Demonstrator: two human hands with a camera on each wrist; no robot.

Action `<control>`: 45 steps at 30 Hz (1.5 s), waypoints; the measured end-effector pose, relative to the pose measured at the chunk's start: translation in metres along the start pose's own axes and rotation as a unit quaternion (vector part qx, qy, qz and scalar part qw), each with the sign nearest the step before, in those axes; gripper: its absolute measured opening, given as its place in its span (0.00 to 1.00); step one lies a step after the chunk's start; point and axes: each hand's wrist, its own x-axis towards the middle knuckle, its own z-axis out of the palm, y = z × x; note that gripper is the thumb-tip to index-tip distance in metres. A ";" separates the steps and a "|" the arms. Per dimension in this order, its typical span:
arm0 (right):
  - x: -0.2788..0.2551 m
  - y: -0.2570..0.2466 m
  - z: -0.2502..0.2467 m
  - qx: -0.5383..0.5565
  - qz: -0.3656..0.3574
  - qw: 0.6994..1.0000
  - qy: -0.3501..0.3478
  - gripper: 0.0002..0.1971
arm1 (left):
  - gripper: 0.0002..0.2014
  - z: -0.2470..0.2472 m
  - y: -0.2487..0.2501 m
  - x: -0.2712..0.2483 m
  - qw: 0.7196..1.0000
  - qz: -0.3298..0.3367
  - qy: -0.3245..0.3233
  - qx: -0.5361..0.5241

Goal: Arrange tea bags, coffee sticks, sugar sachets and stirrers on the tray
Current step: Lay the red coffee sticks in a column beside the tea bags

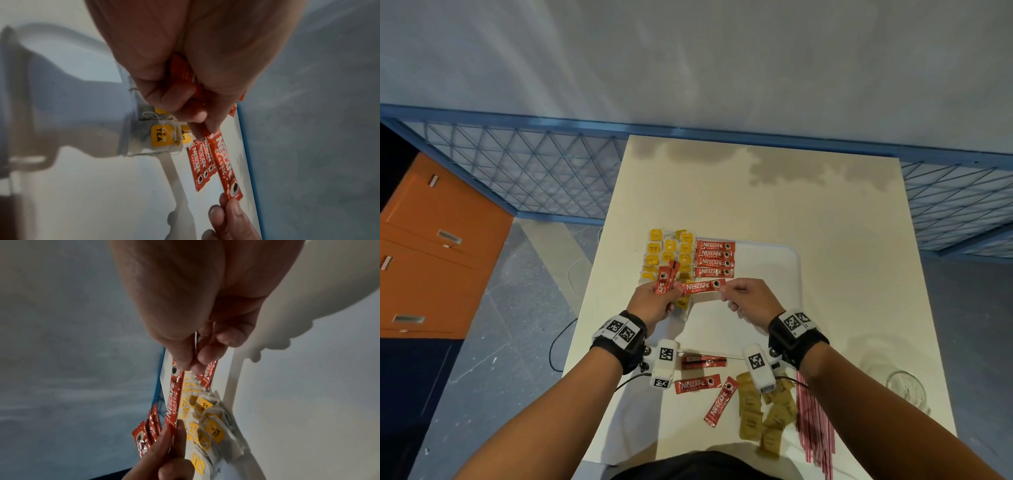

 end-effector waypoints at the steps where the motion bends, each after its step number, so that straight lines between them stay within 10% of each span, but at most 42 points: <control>1: 0.000 0.000 -0.002 0.006 0.001 1.000 0.009 0.10 | 0.05 0.001 0.000 -0.001 1.000 0.002 -0.004 -0.006; 16: 0.015 0.014 -0.002 -0.005 0.143 0.986 0.083 0.12 | 0.09 -0.009 -0.003 0.000 1.000 0.000 -0.001 -0.014; 32: 0.020 -0.008 0.010 -0.045 0.162 0.980 0.110 0.18 | 0.08 -0.012 -0.006 -0.005 1.000 -0.013 -0.002 -0.011; 45: 0.014 -0.013 0.013 -0.010 0.113 0.990 0.085 0.22 | 0.14 -0.008 0.008 -0.019 0.988 -0.058 -0.124 -0.067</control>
